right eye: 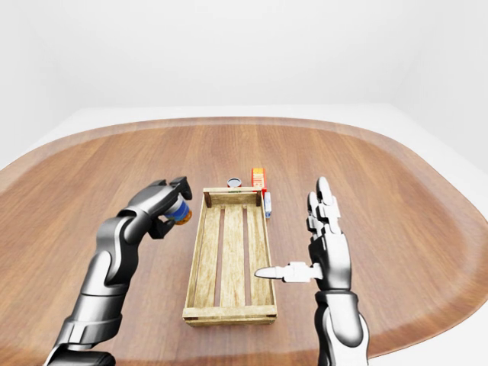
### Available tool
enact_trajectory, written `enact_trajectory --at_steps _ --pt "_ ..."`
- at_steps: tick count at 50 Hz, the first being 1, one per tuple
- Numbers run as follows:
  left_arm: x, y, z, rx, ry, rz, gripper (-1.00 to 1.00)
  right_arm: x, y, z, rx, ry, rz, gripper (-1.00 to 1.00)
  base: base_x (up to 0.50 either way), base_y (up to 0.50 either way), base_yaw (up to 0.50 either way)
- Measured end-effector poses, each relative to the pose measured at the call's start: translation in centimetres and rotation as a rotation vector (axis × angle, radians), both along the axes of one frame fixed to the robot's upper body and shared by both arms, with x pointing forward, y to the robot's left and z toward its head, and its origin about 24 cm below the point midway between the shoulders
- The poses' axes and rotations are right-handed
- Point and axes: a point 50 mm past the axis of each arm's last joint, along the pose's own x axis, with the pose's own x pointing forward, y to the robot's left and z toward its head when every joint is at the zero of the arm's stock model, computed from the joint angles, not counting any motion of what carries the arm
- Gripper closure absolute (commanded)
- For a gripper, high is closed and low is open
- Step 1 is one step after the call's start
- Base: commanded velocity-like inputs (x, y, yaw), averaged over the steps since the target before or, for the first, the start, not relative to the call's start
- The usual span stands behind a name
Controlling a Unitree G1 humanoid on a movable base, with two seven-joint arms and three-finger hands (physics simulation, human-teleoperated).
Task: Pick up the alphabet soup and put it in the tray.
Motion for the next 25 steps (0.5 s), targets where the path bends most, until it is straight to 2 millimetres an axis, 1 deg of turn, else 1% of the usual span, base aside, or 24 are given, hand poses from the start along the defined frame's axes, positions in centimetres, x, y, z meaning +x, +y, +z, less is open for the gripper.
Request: enact_trajectory --at_steps 5,11,21,25 --pt "0.0 -1.5 0.1 0.026 -0.004 -0.028 1.00 0.0 0.0 0.0 0.001 -0.001 0.000 -1.00 0.00 0.00 0.00" --pt "0.1 -3.4 -0.3 0.061 -0.002 -0.058 1.00 0.0 -0.1 0.1 0.002 -0.002 0.000 -1.00 0.00 0.00 0.00" --pt "0.2 -6.4 -2.5 0.102 0.031 -0.104 1.00 -0.1 -0.2 0.1 0.005 -0.005 -0.002 -1.00 0.00 0.00 0.00" --pt "0.0 -7.4 -2.8 0.111 0.040 -0.125 1.00 -0.1 -0.2 0.1 0.005 -0.005 -0.001 -1.00 0.00 0.00 0.00"
